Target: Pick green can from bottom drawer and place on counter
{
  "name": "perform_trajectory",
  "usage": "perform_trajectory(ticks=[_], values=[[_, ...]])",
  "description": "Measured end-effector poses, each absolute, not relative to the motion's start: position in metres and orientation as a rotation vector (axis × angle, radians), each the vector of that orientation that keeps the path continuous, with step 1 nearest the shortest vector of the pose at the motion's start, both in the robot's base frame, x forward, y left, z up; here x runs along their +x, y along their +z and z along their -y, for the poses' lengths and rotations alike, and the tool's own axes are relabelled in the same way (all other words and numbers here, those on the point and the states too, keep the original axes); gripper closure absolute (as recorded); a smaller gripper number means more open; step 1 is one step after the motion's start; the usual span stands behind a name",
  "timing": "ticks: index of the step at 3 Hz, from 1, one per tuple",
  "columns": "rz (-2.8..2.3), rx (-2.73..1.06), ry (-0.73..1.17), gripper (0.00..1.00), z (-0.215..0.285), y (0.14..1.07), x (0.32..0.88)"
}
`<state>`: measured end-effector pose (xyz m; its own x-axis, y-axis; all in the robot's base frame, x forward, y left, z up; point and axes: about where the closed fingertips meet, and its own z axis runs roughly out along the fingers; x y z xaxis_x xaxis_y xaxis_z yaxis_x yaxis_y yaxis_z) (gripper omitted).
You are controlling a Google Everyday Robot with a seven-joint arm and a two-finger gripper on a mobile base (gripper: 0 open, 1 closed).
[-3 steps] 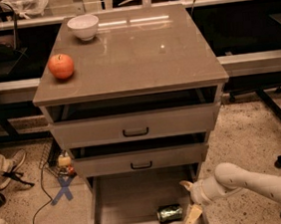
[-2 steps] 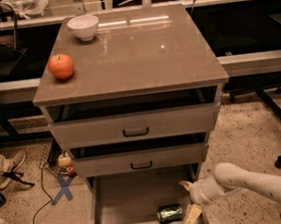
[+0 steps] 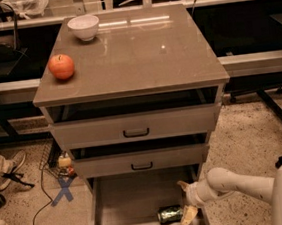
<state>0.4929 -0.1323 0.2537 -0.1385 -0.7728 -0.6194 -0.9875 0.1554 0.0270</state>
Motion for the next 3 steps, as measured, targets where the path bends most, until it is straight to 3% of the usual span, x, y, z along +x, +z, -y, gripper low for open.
perform_trajectory(ticks=[3], values=[[-2.015, -1.783, 0.426, 0.0, 0.13, 0.179, 0.536]])
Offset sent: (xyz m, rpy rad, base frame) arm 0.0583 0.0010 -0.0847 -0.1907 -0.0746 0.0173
